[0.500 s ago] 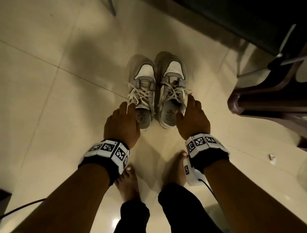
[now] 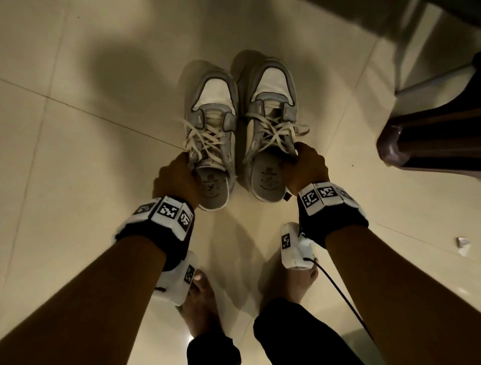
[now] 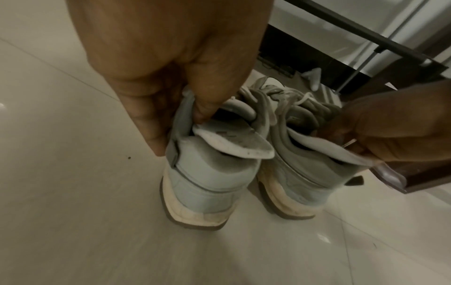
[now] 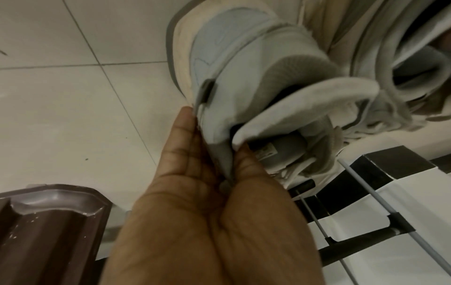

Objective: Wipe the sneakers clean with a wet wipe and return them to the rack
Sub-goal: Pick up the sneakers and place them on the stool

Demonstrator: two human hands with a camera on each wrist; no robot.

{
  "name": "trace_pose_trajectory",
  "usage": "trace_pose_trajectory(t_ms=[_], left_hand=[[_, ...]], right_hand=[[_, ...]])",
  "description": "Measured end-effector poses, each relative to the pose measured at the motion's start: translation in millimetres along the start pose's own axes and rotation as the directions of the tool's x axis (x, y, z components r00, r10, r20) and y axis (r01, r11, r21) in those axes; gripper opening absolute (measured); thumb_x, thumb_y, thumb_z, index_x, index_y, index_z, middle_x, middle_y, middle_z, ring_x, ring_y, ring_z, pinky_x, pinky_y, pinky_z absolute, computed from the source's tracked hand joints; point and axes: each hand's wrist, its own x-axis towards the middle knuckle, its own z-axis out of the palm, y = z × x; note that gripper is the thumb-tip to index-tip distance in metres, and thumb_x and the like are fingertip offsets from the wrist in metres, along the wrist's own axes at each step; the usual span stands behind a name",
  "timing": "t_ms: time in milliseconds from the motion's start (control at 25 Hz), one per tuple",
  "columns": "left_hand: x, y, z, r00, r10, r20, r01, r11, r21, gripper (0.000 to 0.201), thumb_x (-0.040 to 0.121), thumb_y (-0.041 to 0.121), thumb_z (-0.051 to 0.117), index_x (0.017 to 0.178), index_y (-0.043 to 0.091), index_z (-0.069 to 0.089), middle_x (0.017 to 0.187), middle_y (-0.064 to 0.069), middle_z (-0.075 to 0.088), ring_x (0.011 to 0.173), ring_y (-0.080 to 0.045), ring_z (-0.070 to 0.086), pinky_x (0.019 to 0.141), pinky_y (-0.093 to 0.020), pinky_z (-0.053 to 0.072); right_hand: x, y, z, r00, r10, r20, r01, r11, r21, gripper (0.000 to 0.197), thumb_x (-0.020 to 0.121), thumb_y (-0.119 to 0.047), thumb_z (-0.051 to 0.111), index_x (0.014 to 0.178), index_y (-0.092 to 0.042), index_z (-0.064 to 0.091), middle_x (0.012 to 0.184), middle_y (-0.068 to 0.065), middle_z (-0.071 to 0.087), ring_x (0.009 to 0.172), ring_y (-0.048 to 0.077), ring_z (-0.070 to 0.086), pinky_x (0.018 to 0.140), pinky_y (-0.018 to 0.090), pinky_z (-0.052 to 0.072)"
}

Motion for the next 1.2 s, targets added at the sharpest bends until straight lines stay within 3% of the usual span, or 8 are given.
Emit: trace_pose_trajectory(t_ms=[240,520,680,880,960,1080,1200], left_hand=[[-19,-5,-16,0.995,0.094,-0.037,-0.096,0.995,-0.042,0.020,0.089,0.014,0.052,0.106,0.010,0.063,0.104,-0.022,0.066,0.099,-0.047,0.057,0.078,-0.043,0.043],[-115,26,-93,0.988,0.140,-0.069,-0.147,0.983,-0.112,0.029,0.086,0.016,0.057,0.114,0.019,0.065,0.100,-0.021,0.068,0.095,-0.048,0.057,0.078,-0.043,0.045],[-215,70,-171,0.974,0.197,-0.114,-0.211,0.970,-0.123,0.035,0.085,0.017,0.057,0.119,0.022,0.064,0.102,-0.019,0.069,0.095,-0.045,0.057,0.078,-0.041,0.046],[-344,140,-244,0.938,0.313,-0.151,-0.334,0.932,-0.143,0.024,0.084,0.016,0.057,0.105,0.019,0.069,0.092,-0.021,0.070,0.089,-0.046,0.058,0.068,-0.036,0.042],[-393,173,-269,0.915,0.375,-0.149,-0.395,0.908,-0.138,0.027,0.084,0.017,0.057,0.108,0.020,0.069,0.092,-0.021,0.070,0.090,-0.045,0.059,0.069,-0.035,0.043],[-453,219,-290,0.903,0.405,-0.143,-0.423,0.895,-0.138,0.027,0.085,0.017,0.057,0.109,0.020,0.070,0.090,-0.020,0.071,0.088,-0.043,0.060,0.068,-0.033,0.043],[-486,265,-292,0.896,0.423,-0.132,-0.442,0.879,-0.180,0.020,0.085,0.020,0.058,0.098,0.018,0.072,0.084,-0.017,0.071,0.084,-0.041,0.061,0.067,-0.032,0.043]], right_hand=[[-27,9,-20,0.999,-0.037,-0.012,0.038,0.998,0.040,0.026,0.091,-0.018,0.048,0.112,-0.015,0.063,0.107,0.017,0.066,0.101,0.040,0.059,0.081,0.036,0.046],[-131,8,-95,0.992,-0.121,-0.031,0.125,0.983,0.138,0.029,0.085,-0.012,0.053,0.111,-0.015,0.065,0.103,0.018,0.068,0.099,0.043,0.058,0.079,0.040,0.047],[-225,1,-187,0.988,-0.095,-0.121,0.122,0.964,0.237,0.027,0.083,-0.012,0.055,0.107,-0.018,0.066,0.099,0.017,0.069,0.095,0.042,0.058,0.072,0.033,0.041],[-340,5,-308,0.969,-0.077,-0.233,0.144,0.947,0.288,0.030,0.084,-0.012,0.057,0.111,-0.018,0.068,0.101,0.017,0.070,0.096,0.040,0.059,0.074,0.035,0.043],[-381,14,-356,0.962,-0.043,-0.268,0.129,0.942,0.310,0.026,0.085,-0.013,0.057,0.107,-0.015,0.069,0.099,0.018,0.070,0.094,0.040,0.060,0.073,0.034,0.043],[-428,41,-415,0.957,-0.001,-0.288,0.106,0.931,0.349,0.021,0.087,-0.023,0.057,0.103,-0.016,0.070,0.097,0.018,0.070,0.093,0.040,0.061,0.071,0.035,0.044],[-452,69,-464,0.945,0.022,-0.325,0.102,0.928,0.358,0.028,0.086,-0.034,0.054,0.100,-0.015,0.070,0.095,0.017,0.070,0.091,0.039,0.062,0.071,0.036,0.048]])
